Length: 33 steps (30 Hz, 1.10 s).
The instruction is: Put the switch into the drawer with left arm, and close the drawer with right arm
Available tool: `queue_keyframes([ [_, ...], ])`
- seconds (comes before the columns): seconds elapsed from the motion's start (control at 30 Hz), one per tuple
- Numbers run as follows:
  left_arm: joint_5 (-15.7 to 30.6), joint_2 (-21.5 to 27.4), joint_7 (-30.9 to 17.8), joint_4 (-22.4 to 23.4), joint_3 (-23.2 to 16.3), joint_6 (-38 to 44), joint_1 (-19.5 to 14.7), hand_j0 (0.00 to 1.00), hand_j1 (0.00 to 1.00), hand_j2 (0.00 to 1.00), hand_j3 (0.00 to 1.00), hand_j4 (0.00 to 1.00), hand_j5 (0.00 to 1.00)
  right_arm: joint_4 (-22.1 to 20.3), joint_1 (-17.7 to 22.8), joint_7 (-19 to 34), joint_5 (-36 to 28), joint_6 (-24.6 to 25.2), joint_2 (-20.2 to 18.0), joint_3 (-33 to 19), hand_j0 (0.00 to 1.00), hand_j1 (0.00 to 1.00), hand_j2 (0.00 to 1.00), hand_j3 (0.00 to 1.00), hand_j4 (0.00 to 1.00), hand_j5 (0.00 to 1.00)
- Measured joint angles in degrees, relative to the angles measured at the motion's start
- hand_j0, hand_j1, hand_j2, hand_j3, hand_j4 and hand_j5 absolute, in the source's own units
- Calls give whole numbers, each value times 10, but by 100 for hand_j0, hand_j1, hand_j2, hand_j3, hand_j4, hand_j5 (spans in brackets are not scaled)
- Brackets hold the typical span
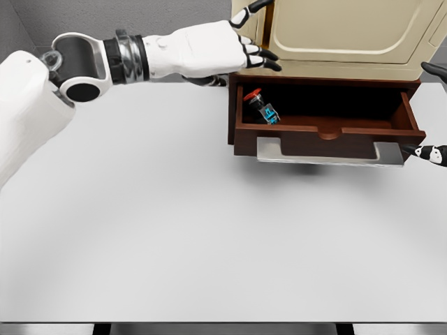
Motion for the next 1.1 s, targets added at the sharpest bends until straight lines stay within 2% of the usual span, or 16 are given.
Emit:
queue_keyframes([
  [0.07,51,14,-5,-10,0,4,-1,94,94,94,94,94,94,0,0,0,0,0,0,0,100,100,100,100,100,100],
  [0.1,59,21,-4,-10,1,5,-1,94,94,94,94,94,94,0,0,0,0,0,0,0,100,100,100,100,100,100],
  [0.13,41,30,-3,-7,4,4,-1,94,94,94,94,94,94,0,0,0,0,0,0,0,100,100,100,100,100,100],
  [0.37,88,67,-3,-5,2,2,8,94,94,94,94,94,94,1,0,1,4,0,1,0,100,100,100,100,100,100],
  [0.43,35,84,-2,13,11,1,12,94,94,94,94,94,94,6,0,1,6,0,0,-1,100,100,100,100,100,100],
  [0.57,-1,124,1,27,24,1,33,100,100,100,100,100,100,29,-2,3,11,0,-1,-2,100,100,100,100,100,100],
  [0.7,-10,152,3,30,29,1,36,100,100,100,100,100,100,62,-4,2,12,0,-3,-3,100,100,100,100,100,100],
  [0.87,-13,165,3,26,30,2,45,100,100,100,100,100,100,102,-12,3,13,0,-4,-3,100,100,100,100,100,100],
  [1.1,-13,187,4,23,32,2,57,100,100,100,100,100,100,115,-10,3,23,0,-1,0,100,100,100,100,100,100],
])
